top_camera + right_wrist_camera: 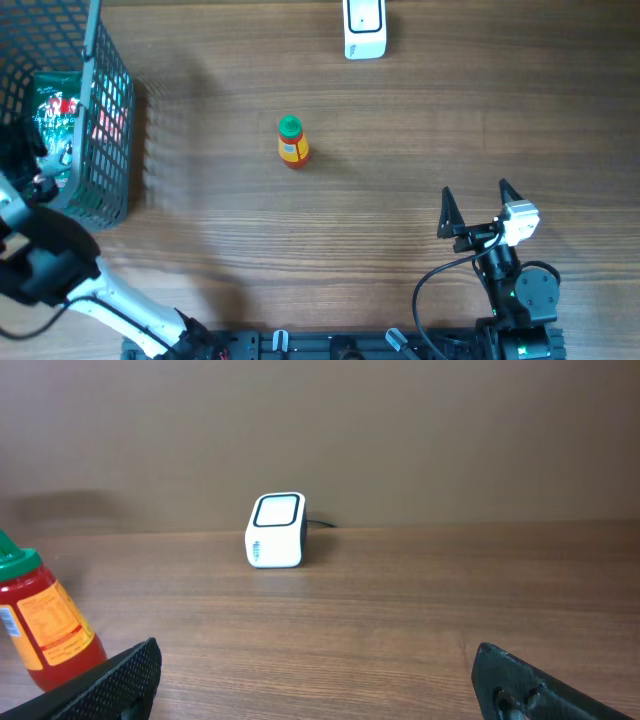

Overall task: Scan the item barcode
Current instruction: 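Return the left gripper into the basket toward the green-capped jar, then grasp the green-capped chicken seasoning jar with the left gripper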

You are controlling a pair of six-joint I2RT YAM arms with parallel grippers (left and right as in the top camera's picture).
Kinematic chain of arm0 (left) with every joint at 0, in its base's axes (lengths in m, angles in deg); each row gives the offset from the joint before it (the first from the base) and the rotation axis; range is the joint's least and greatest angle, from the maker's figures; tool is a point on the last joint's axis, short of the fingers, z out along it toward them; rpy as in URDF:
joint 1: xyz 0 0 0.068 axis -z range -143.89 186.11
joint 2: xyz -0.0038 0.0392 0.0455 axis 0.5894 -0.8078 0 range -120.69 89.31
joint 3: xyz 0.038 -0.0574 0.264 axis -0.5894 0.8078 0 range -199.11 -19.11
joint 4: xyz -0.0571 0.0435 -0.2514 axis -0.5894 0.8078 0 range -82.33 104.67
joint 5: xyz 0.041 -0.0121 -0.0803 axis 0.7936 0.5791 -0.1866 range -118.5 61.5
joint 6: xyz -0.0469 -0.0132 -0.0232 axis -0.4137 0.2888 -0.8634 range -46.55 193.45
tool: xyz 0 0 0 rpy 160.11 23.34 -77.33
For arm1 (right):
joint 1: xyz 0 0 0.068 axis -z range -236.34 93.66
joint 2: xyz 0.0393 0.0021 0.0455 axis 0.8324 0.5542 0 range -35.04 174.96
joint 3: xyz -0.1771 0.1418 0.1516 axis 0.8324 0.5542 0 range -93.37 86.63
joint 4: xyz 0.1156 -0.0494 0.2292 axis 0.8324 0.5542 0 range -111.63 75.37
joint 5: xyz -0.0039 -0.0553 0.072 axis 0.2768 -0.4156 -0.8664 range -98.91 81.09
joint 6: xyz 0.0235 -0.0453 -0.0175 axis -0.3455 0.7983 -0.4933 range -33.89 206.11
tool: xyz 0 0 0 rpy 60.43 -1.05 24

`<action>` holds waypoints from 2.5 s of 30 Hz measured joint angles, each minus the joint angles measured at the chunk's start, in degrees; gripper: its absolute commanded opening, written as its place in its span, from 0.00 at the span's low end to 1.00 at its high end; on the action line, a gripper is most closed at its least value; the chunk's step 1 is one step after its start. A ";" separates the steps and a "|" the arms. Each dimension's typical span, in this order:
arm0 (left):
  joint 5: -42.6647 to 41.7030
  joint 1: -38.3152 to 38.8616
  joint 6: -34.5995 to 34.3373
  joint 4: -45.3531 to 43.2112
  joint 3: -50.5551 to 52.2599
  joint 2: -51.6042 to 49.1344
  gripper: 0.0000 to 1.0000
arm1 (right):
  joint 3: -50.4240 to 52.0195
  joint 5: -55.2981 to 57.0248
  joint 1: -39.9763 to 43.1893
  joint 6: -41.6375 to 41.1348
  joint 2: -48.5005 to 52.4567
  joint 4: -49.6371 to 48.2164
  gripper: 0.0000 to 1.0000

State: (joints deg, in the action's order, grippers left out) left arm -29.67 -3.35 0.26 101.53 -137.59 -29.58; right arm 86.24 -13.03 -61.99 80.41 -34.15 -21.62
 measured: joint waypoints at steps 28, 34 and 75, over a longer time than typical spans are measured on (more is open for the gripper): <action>6.99 5.62 2.19 -0.87 10.38 -3.80 1.00 | 0.00 0.00 0.00 0.00 0.00 0.00 1.00; 7.37 5.62 2.19 -4.04 14.21 -3.80 1.00 | 0.00 0.00 0.00 0.00 0.00 0.02 1.00; 7.50 7.61 6.32 -3.87 -1.18 2.47 0.55 | 0.00 0.00 0.00 0.00 0.00 0.02 1.00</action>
State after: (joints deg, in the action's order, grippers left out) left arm -22.17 4.26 6.58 97.66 -138.77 -27.11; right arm 86.24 -13.03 -61.99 80.41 -34.15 -21.60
